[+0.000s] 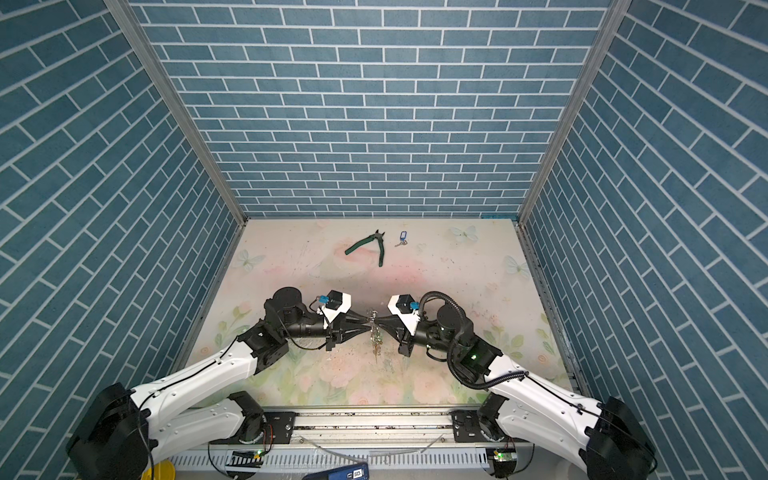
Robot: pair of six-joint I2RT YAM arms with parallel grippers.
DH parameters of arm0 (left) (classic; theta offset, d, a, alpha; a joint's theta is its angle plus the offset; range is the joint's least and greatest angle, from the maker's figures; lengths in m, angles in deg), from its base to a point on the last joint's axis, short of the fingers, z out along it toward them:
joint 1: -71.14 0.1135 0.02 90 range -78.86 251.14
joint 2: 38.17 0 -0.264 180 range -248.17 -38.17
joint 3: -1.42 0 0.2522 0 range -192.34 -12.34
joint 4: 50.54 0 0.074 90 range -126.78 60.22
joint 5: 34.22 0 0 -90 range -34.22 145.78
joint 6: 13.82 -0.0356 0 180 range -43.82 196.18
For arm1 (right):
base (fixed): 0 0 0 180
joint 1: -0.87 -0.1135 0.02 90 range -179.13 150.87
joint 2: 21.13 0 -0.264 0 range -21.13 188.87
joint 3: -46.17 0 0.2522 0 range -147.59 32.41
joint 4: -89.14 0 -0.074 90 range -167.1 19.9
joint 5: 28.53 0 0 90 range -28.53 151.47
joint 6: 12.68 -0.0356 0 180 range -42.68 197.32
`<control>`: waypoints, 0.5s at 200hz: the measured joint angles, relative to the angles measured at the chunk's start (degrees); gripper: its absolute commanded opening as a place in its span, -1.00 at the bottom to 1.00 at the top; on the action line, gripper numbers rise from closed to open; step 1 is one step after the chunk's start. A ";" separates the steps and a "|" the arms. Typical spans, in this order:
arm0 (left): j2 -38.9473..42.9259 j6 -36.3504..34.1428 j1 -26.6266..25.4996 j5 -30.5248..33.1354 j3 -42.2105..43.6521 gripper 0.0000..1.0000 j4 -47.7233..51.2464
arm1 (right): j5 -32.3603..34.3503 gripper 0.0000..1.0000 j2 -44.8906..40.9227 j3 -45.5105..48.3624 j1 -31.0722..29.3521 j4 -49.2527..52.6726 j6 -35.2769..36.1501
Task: Put the keys on the keyring
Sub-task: 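Hold the hanging rings with both grippers close together above the table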
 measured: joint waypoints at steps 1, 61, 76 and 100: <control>-0.02 0.09 0.00 -0.04 0.04 -0.60 -0.13 | -0.04 -1.00 0.02 0.02 0.00 -0.02 0.00; -2.10 3.93 0.76 -2.27 0.87 -0.79 -6.12 | -1.01 -1.00 0.20 0.17 0.00 -1.33 -0.55; -2.12 4.33 0.76 -2.54 0.87 -0.79 -6.69 | -1.27 -1.00 0.39 0.17 0.04 -1.38 -0.55; -2.10 4.76 0.85 -2.73 0.87 -0.81 -7.15 | -1.51 -1.00 1.09 0.17 0.04 -1.38 -0.57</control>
